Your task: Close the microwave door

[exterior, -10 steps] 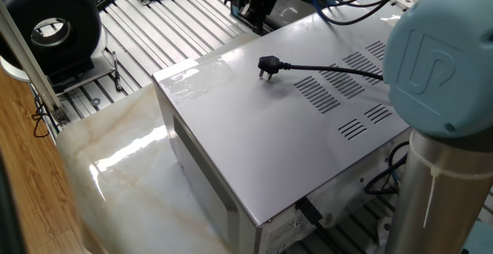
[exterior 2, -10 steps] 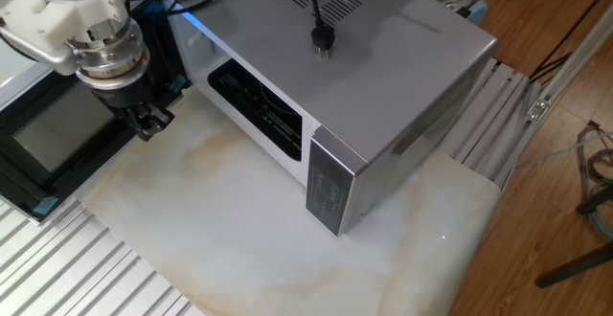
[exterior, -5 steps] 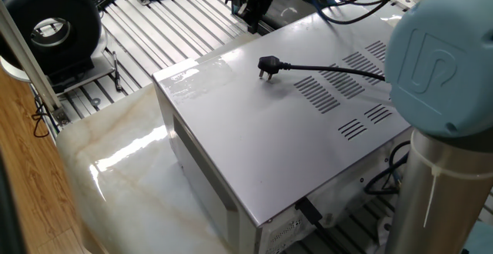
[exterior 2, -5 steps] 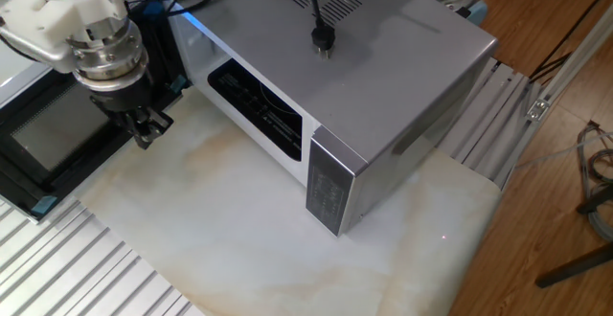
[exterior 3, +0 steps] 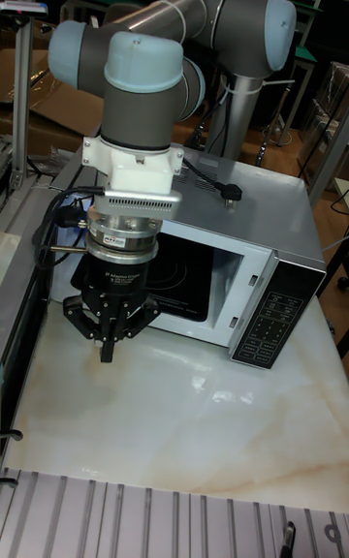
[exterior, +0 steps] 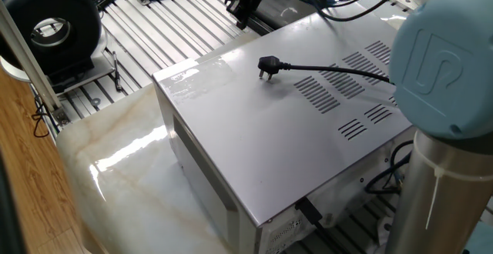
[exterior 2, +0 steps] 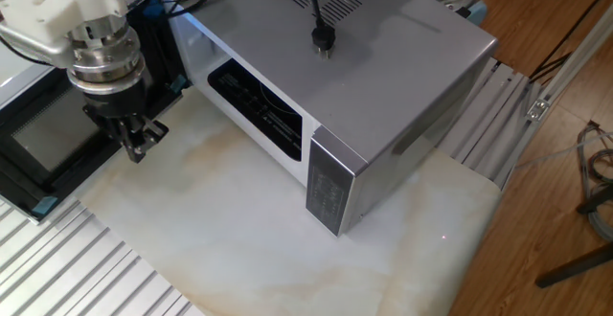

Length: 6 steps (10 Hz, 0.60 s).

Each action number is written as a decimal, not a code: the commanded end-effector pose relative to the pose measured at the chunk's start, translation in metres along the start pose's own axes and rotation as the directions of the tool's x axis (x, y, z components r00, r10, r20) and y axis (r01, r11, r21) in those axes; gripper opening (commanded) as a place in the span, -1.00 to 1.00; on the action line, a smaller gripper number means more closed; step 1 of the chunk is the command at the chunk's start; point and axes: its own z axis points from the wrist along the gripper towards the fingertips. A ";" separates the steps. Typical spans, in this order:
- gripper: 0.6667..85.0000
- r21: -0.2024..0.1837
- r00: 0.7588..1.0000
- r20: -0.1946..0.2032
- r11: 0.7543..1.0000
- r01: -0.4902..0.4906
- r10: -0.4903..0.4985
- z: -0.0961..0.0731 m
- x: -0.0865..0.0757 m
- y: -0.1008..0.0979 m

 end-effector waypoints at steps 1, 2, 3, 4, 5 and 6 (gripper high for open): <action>-0.99 0.004 0.997 -0.076 1.000 0.018 -0.018 -0.038 0.014 -0.002; -0.99 0.009 0.995 -0.102 1.000 0.014 -0.013 -0.065 0.019 0.000; -0.99 0.018 0.993 -0.121 1.000 0.007 -0.005 -0.088 0.023 0.003; -0.99 0.035 0.991 -0.132 0.999 0.001 0.004 -0.109 0.024 0.008; -0.99 0.064 0.991 -0.136 0.998 0.003 0.006 -0.122 0.022 0.010; -0.99 0.070 0.989 -0.144 0.997 -0.010 0.020 -0.134 0.023 0.019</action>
